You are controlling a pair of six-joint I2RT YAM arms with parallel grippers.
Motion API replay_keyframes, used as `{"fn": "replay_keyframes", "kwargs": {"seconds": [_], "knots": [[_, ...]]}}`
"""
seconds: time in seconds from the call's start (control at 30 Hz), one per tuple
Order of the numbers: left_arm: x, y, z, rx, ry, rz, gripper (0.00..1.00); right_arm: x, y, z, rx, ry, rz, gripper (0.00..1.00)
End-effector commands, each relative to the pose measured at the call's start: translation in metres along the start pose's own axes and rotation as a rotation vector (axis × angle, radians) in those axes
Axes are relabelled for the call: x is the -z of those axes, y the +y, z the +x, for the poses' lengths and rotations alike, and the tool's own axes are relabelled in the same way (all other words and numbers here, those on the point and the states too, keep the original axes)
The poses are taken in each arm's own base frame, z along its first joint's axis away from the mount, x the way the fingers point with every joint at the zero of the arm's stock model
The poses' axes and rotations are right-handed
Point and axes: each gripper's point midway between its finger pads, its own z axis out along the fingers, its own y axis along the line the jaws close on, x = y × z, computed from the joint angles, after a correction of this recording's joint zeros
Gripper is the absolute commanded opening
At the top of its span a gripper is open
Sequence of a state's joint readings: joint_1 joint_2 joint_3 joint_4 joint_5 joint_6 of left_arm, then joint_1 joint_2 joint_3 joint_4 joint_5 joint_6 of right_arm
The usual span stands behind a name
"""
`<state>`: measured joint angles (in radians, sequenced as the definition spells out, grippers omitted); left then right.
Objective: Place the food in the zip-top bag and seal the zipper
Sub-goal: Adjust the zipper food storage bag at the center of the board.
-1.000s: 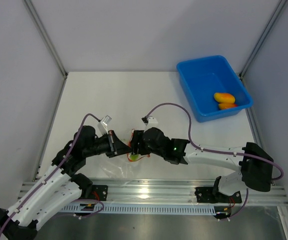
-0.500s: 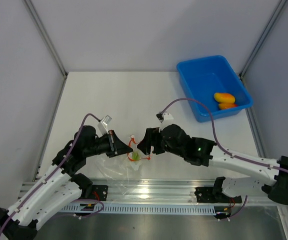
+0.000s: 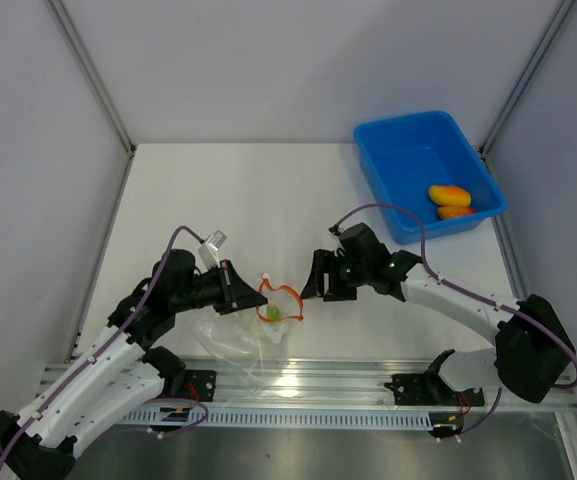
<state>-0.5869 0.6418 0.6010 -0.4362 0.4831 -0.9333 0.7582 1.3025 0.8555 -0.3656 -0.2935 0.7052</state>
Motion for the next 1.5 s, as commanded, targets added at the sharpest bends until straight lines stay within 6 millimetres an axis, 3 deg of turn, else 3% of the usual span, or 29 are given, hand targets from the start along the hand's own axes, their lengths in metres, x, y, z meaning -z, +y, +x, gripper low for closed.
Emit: {"fn": "replay_keyframes", "kwargs": {"seconds": [0.0,0.23,0.47,0.57,0.67,0.7,0.73,0.8,0.93,1.17,1.2,1.23,1.3,1.33,1.4,1.47], "knots": [[0.000,-0.011,-0.001,-0.033,0.006,0.052,0.01,-0.006,0.016,0.012,0.015,0.088,-0.097,0.71],[0.001,-0.010,0.000,-0.032,0.004,0.051,0.01,-0.032,0.011,0.038,-0.014,0.187,-0.125,0.61],[-0.001,-0.011,0.001,-0.030,0.016,0.053,0.00,-0.057,0.010,0.039,-0.025,0.210,-0.156,0.54],[-0.001,-0.010,0.001,-0.028,0.019,0.050,0.01,-0.065,0.011,0.034,-0.004,0.204,-0.166,0.43],[-0.001,-0.008,0.002,-0.028,0.022,0.042,0.01,-0.069,0.011,0.028,0.047,0.201,-0.172,0.25],[-0.002,-0.006,0.003,-0.025,0.026,0.035,0.01,-0.069,0.012,0.028,0.063,0.200,-0.172,0.19],[-0.002,-0.005,0.003,-0.022,0.030,0.029,0.00,-0.069,0.011,0.028,0.072,0.203,-0.164,0.03],[-0.003,-0.003,0.003,-0.013,0.033,0.015,0.01,-0.064,0.017,0.022,0.119,0.181,-0.164,0.00],[-0.001,0.005,0.003,0.015,0.032,-0.047,0.01,-0.044,0.025,0.009,0.232,0.099,-0.118,0.00],[0.005,0.002,-0.005,0.111,0.045,-0.159,0.01,0.029,0.080,-0.015,0.416,-0.110,-0.150,0.00],[0.006,0.000,-0.005,0.132,0.057,-0.164,0.01,0.050,0.101,-0.026,0.438,-0.168,-0.182,0.00],[0.010,-0.012,-0.009,0.158,0.060,-0.153,0.00,0.060,0.108,-0.018,0.456,-0.158,-0.171,0.00],[0.010,-0.021,-0.005,0.218,0.116,-0.143,0.01,0.086,0.125,-0.032,0.472,-0.234,-0.146,0.00],[0.014,-0.040,-0.012,0.235,0.116,-0.106,0.01,0.093,0.129,-0.034,0.470,-0.246,-0.136,0.00],[0.015,-0.046,-0.014,0.288,0.150,-0.112,0.01,0.102,0.129,-0.035,0.447,-0.222,-0.104,0.00],[0.024,-0.065,-0.026,0.265,0.138,-0.099,0.01,0.108,0.140,-0.039,0.465,-0.222,-0.124,0.00]]}}
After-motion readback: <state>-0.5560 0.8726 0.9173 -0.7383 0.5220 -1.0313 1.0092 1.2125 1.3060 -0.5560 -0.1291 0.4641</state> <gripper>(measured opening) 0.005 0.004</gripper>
